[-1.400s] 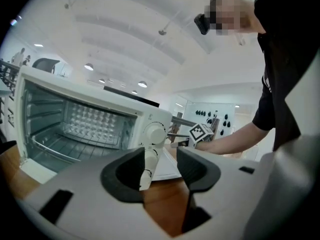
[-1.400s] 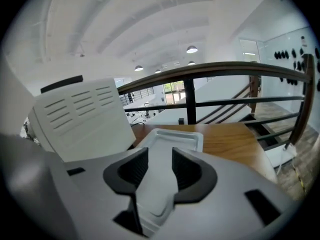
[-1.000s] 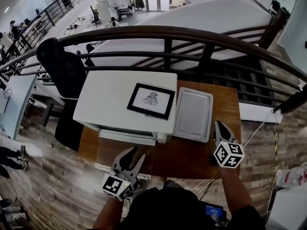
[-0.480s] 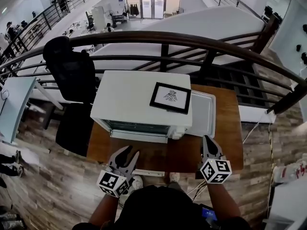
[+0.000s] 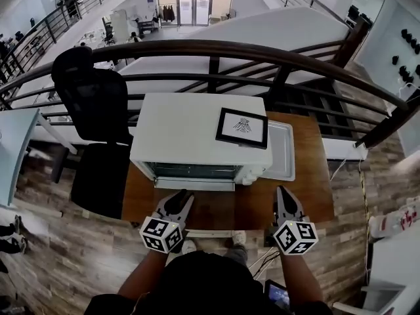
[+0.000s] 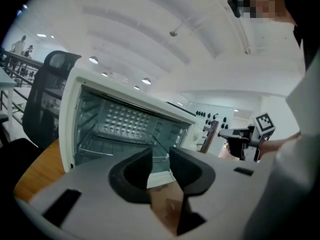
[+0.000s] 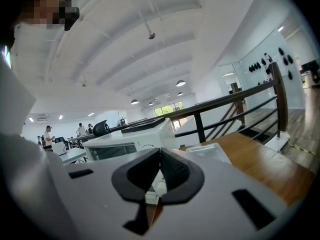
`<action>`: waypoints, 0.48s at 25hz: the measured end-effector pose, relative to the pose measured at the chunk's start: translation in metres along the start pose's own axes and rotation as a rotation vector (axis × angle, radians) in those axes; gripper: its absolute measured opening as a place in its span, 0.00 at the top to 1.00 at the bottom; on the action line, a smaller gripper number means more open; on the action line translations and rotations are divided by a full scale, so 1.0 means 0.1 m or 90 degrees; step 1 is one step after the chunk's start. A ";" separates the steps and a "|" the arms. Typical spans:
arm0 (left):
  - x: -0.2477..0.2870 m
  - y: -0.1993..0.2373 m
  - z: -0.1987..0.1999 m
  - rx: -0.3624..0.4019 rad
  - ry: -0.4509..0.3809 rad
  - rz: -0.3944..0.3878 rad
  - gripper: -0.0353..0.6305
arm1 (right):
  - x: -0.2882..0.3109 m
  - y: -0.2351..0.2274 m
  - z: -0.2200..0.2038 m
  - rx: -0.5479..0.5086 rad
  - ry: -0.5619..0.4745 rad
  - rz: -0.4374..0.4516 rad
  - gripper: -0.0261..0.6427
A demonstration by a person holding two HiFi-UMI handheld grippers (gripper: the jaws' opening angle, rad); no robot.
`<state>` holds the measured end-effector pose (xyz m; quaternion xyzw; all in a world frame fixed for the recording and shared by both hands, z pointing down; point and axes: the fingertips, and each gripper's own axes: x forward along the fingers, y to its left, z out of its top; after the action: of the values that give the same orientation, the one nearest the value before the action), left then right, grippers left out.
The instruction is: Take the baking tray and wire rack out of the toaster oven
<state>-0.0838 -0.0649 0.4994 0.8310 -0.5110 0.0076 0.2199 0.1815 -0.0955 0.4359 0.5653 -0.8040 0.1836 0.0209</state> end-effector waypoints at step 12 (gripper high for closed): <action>0.42 0.36 -0.12 -0.232 -0.019 0.037 0.78 | 0.18 0.41 -0.31 0.016 0.048 0.054 0.96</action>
<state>-0.0922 -0.1093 0.5334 0.7622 -0.5309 -0.0907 0.3591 0.1317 -0.0901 0.4577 0.5234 -0.8237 0.2151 0.0361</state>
